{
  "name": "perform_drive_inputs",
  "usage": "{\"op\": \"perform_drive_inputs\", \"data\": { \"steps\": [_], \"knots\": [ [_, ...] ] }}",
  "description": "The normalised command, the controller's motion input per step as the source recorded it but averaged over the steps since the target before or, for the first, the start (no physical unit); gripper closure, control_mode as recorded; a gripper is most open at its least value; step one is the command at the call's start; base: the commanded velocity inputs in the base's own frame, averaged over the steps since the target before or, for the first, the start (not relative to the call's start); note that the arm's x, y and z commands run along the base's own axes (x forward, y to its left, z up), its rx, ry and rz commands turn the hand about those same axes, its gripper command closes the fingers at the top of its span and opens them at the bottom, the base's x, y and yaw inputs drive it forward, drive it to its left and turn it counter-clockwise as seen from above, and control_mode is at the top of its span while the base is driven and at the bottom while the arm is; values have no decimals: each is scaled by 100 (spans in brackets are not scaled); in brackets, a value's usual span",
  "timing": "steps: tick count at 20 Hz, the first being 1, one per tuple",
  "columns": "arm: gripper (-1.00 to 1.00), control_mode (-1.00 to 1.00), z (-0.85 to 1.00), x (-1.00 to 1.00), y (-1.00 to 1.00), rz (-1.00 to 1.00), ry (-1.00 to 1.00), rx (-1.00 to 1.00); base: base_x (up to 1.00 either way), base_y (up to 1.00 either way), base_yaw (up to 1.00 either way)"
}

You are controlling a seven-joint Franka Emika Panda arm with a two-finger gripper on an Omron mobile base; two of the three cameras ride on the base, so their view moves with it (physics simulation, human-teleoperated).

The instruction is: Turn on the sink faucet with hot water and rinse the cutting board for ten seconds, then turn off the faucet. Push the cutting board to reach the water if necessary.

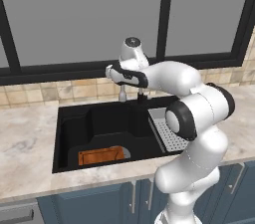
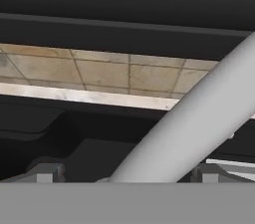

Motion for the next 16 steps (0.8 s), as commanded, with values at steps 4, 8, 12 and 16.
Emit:
{"op": "perform_drive_inputs", "data": {
  "steps": [4,8,12,16],
  "knots": [
    [-100,-100,9,-8,-2,0,0,0,0,0,0],
    [-100,-100,17,-17,-1,0,-1,1,0,0,0],
    [-100,-100,21,-21,-10,0,-6,3,0,0,0],
    [-100,-100,15,-55,-35,0,-7,5,0,0,0]
  ]
}}
